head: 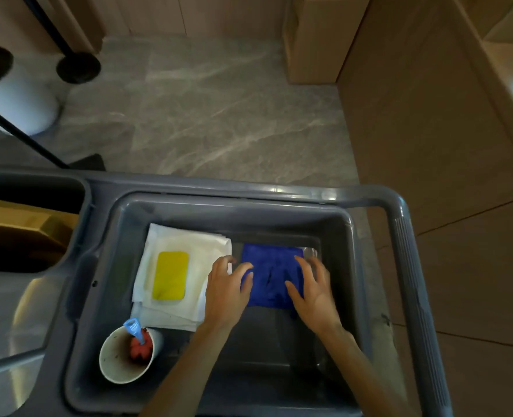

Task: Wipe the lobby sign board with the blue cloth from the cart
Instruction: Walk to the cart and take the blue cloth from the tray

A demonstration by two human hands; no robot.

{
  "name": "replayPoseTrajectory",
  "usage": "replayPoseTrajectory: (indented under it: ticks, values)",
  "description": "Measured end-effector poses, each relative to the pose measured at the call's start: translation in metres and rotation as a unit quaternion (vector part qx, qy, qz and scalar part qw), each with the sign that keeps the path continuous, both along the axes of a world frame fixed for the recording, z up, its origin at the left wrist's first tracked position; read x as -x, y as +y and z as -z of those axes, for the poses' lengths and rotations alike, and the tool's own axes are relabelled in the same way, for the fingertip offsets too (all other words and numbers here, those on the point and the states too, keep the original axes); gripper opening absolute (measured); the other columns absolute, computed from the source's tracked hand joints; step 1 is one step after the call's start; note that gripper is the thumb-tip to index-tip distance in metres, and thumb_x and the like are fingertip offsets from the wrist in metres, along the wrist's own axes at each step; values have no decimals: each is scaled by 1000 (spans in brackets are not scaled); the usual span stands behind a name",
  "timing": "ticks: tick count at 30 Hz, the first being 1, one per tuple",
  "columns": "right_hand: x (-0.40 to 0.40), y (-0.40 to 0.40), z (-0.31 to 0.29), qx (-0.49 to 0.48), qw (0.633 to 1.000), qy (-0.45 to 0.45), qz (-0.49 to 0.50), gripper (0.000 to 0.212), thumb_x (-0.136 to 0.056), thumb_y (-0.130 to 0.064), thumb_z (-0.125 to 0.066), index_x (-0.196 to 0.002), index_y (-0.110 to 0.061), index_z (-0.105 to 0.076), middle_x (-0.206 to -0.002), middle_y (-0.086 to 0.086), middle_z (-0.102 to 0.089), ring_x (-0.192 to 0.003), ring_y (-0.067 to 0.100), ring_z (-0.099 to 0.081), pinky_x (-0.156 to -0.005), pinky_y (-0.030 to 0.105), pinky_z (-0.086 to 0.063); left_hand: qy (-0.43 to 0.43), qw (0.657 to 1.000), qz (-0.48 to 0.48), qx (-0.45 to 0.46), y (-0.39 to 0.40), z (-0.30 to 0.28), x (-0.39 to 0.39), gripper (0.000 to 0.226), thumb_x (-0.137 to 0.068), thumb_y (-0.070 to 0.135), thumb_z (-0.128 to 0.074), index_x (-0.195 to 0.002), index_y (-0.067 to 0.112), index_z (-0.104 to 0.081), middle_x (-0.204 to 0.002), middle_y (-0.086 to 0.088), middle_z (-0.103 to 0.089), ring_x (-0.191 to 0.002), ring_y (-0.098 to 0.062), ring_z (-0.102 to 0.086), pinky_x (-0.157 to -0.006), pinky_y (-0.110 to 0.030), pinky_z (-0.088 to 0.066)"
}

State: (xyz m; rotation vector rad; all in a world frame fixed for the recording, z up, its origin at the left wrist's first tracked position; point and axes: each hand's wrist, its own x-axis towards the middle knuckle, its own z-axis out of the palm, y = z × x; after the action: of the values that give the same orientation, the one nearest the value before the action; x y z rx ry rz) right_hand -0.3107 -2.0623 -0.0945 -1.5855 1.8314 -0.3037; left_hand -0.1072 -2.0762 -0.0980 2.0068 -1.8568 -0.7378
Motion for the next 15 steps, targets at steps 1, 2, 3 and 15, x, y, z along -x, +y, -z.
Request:
replayPoseTrajectory:
  ticks: [1, 2, 3, 15]
  values:
    - [1, -2, 4, 0, 1000, -4, 13, 56, -98, -32, -61, -148, -27, -37, -154, 1, -23, -139, 16, -32, -105, 26, -39, 3, 1000, 8, 5, -1, 4, 1, 27, -93, 30, -67, -118, 19, -71, -125, -9, -58, -116, -23, -56, -94, -27, -47]
    - [2, -5, 10, -4, 1000, 1, 21, 50, -97, -30, -62, -143, -27, -44, -147, 1, -30, -134, 16, -37, -101, 23, -40, 9, 1000, 18, 8, -3, 9, 3, 26, -91, 30, -69, -116, 20, -71, -121, -8, -57, -112, -22, -55, -91, -25, -46]
    - [2, -9, 15, -11, 1000, 8, 28, 44, -97, -28, -63, -139, -26, -49, -140, 0, -36, -129, 15, -41, -99, 23, -41, 16, 1000, 25, 7, -6, 14, 5, 26, -90, 30, -71, -115, 21, -71, -118, -7, -55, -109, -20, -54, -88, -25, -46]
    - [-8, -41, 36, -8, 998, 29, -54, 33, -89, -15, -72, -122, -18, -64, -124, 1, -48, -119, 16, -44, -101, 20, -36, -1, 999, 42, -12, -28, 32, 0, 30, -82, 26, -79, -112, 25, -77, -102, -8, -53, -100, -27, -50, -83, -37, -50]
